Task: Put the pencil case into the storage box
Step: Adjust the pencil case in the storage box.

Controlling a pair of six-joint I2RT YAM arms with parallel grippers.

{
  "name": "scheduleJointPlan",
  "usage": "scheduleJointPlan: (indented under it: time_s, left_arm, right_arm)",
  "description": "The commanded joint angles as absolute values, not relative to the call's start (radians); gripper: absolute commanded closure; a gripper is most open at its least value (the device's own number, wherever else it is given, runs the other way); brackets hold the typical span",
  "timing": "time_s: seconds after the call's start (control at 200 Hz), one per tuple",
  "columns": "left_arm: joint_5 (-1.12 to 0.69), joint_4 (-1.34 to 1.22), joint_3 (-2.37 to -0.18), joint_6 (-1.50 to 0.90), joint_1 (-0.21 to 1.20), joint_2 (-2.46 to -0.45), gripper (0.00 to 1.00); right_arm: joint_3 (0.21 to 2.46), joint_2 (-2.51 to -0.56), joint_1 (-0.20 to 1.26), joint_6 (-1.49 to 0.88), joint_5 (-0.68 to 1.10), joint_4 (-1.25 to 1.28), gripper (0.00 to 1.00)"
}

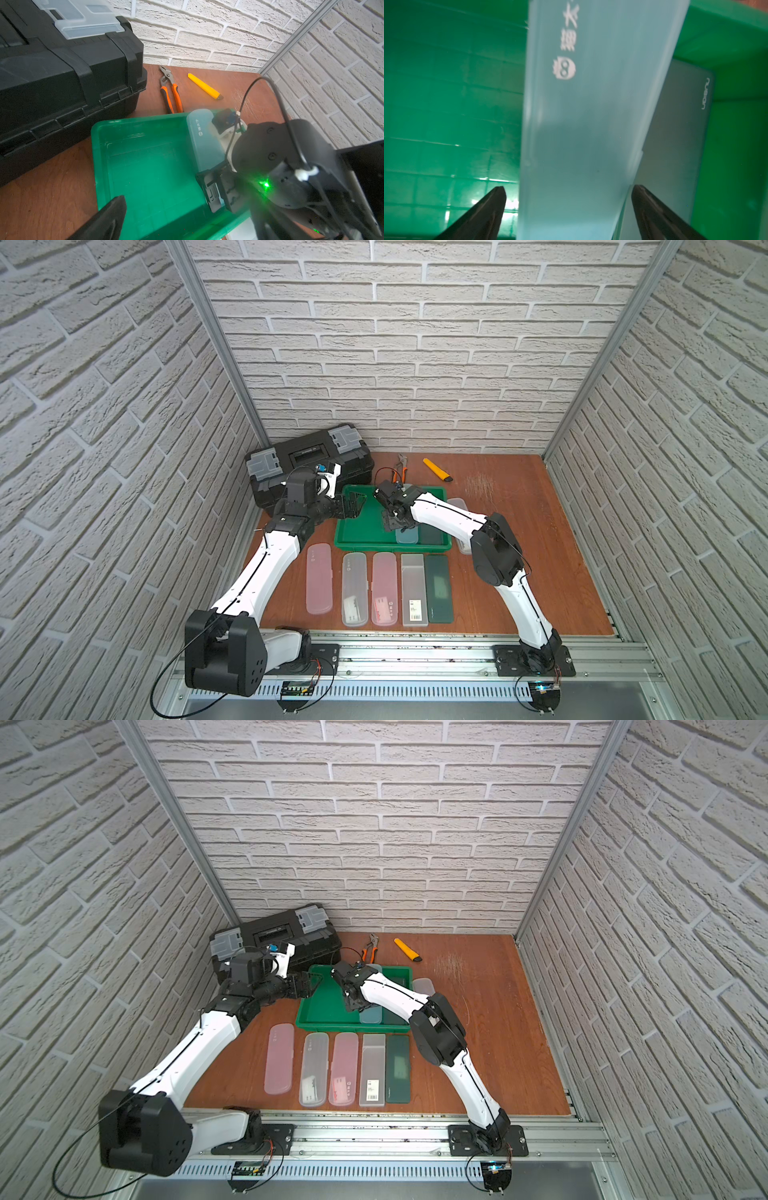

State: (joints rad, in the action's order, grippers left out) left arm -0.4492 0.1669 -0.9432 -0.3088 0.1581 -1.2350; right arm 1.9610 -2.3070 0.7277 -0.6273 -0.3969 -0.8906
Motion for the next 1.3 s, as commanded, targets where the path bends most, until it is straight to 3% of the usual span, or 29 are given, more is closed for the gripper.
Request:
scheduleJointPlan:
  time_s: [0.0,0.455,0.77,1.03,1.295]
  left_arm:
    - [-0.447,0.156,-0.958,-0.294,0.166,-1.227,0.02]
    - [-0.444,0.161,-0.963,-0.291,0.172,-1.245,0.01]
    - [-0.434,0.162,-0.963,-0.291,0.172,-1.247,0.01]
    - [-0.430,0.166,-0.965,-0.287,0.173,-1.252,0.01]
    - [-0.410,0.166,-0.955,-0.293,0.175,-1.238,0.02]
  right_arm:
    - [1.892,-2.227,0.727,-0.618,-0.389,-0.870,0.04]
    - [1.739,-2.052,0.727,-0.580,-0.329,-0.807,0.17]
    - [1.823,-2.091,0.727,-0.538,-0.444,-0.830,0.00]
    - [2.058,-2.301,0.726,-0.494,-0.488,-0.923,0.00]
    - [2.079,-2.359,0.699,-0.492,-0.504,-0.911,0.00]
